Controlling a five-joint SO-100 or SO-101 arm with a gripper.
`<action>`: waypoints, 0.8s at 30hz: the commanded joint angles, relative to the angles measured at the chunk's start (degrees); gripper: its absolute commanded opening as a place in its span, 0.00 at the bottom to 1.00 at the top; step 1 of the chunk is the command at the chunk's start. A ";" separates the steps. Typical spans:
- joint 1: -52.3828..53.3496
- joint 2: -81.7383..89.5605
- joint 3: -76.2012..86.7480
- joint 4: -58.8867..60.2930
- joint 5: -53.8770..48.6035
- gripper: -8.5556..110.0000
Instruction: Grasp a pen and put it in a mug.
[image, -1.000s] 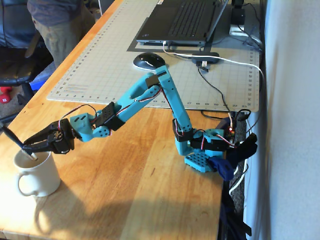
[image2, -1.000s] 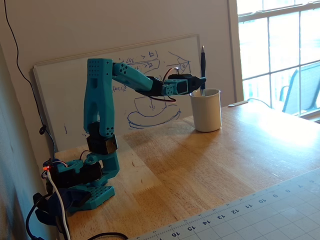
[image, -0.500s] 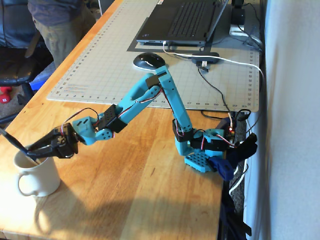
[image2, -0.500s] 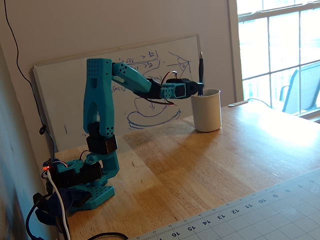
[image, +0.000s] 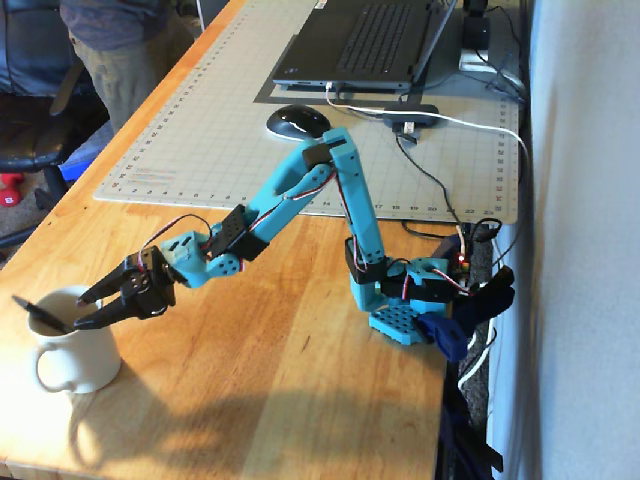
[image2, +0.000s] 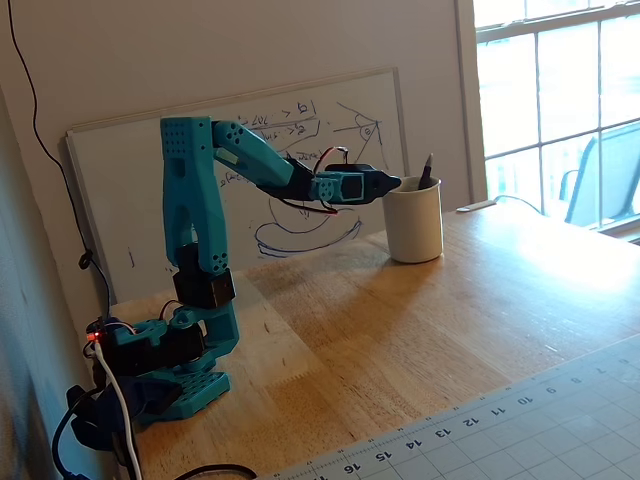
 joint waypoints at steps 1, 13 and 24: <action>1.58 13.01 -1.32 8.96 -0.44 0.23; 8.79 37.88 -0.44 46.14 -13.80 0.30; 22.41 59.06 10.11 70.75 -39.20 0.32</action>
